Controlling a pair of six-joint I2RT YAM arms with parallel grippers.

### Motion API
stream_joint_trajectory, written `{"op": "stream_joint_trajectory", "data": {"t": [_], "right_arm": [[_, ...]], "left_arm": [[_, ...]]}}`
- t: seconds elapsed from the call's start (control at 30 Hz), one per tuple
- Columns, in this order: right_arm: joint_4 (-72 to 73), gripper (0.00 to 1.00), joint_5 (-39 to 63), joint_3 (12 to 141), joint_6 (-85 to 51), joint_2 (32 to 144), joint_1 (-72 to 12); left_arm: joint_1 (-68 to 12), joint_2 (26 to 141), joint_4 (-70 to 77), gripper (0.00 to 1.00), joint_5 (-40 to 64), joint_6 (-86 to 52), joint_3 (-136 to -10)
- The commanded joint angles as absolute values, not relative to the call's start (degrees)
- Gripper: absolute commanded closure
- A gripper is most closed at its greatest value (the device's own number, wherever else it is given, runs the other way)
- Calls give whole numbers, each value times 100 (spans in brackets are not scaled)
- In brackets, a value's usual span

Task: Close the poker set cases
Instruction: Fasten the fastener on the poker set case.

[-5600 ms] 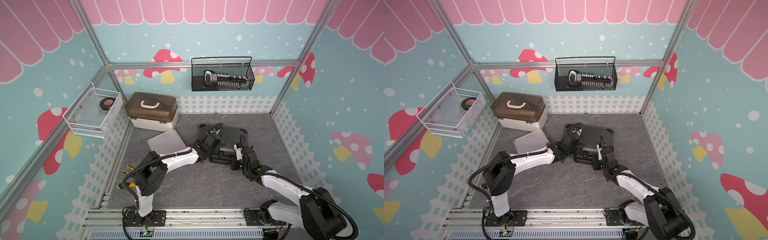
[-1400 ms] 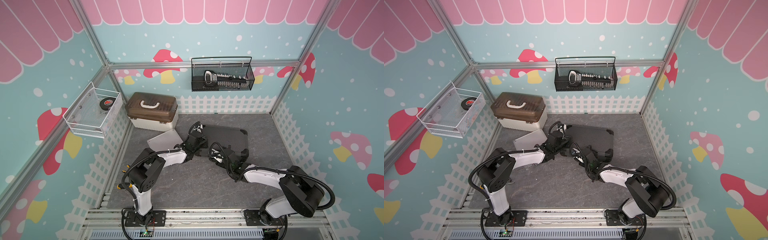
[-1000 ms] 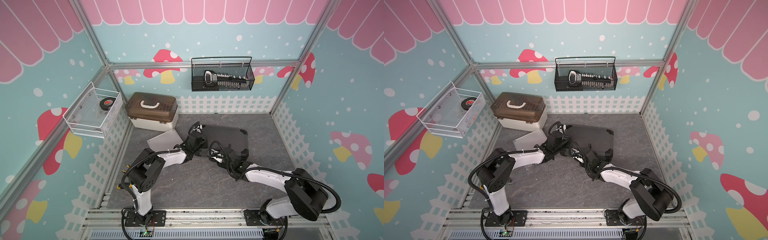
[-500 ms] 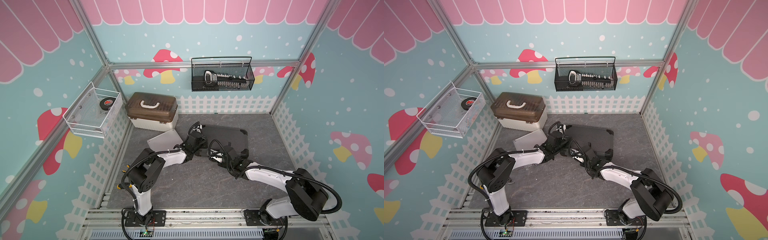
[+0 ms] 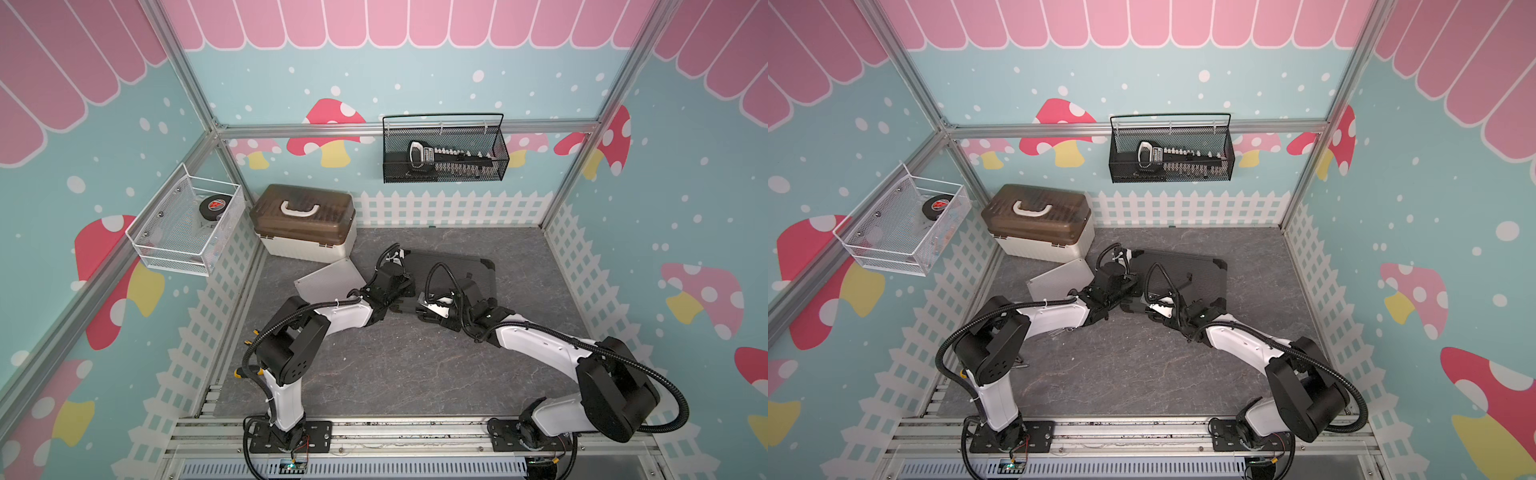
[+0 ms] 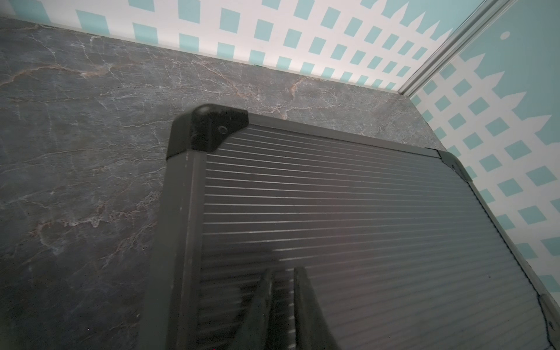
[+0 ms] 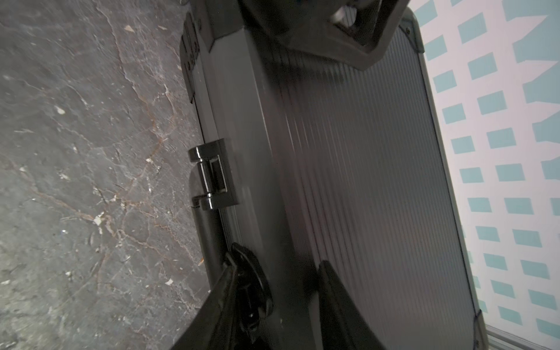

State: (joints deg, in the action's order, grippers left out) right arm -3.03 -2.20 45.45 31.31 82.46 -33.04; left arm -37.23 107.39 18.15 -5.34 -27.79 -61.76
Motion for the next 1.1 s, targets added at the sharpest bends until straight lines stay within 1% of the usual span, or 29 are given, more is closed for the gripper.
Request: {"op": "stream_joint_trajectory", "data": {"t": [0.0,0.33,0.53,0.83,0.97,1.07], "right_arm": [[-468,85,16,4559,2858,8778,-2835],[-659,86,191,4808,2787,9235,-2593],[-581,81,280,4963,2435,9214,-2531],[106,70,524,5148,1339,8301,-2279],[105,65,75,5147,1146,7829,-2238],[127,64,-324,5023,1015,7507,-2167]], "left_arm": [[-3692,10846,869,84,-521,-2875,-5933],[-3693,10837,784,85,-533,-2883,-5974],[-3696,10797,747,85,-574,-2867,-5959],[-3696,10793,648,85,-583,-2830,-6031],[-3695,10776,650,85,-602,-2834,-6053],[-3693,10723,676,83,-638,-2791,-6052]]}}
